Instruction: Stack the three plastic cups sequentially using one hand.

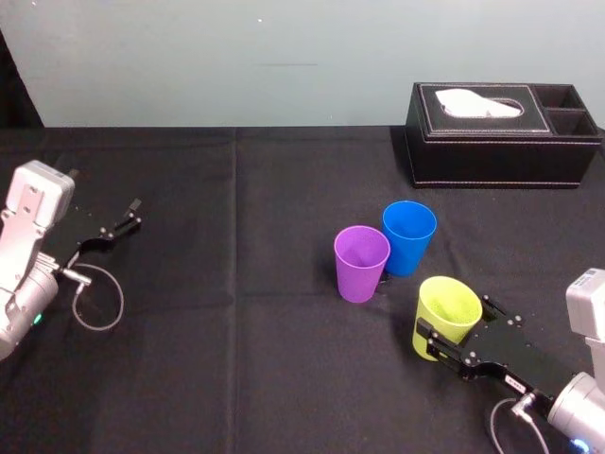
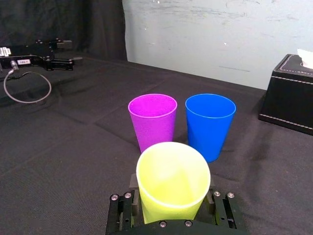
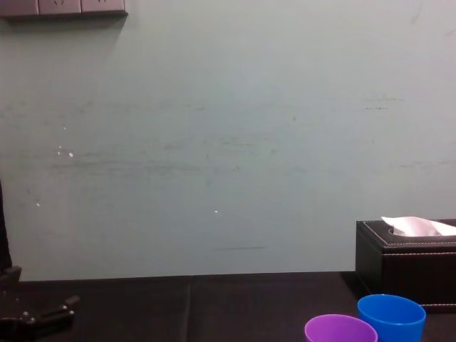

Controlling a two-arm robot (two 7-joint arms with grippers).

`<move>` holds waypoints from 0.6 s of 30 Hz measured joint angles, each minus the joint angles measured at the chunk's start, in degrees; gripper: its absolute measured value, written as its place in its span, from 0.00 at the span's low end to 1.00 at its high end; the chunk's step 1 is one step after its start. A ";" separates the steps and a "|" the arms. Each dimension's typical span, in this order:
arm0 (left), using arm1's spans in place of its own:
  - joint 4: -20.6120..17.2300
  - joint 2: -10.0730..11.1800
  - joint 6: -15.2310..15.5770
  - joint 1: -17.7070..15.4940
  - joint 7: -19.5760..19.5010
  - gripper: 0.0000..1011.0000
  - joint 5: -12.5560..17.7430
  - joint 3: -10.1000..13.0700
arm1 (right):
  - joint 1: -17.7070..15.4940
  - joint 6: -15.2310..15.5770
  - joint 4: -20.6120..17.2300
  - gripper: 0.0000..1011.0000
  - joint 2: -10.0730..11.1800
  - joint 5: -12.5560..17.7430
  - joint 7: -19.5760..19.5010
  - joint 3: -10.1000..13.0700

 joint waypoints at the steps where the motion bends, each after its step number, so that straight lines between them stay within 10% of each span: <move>1: 0.00 0.00 0.00 0.00 0.00 1.00 0.00 0.00 | -0.02 -0.01 -0.03 0.73 0.00 0.00 0.00 0.03; 18: 0.00 0.00 0.00 0.00 0.00 1.00 0.00 0.00 | 6.90 6.56 -8.48 0.73 1.11 2.15 0.67 3.07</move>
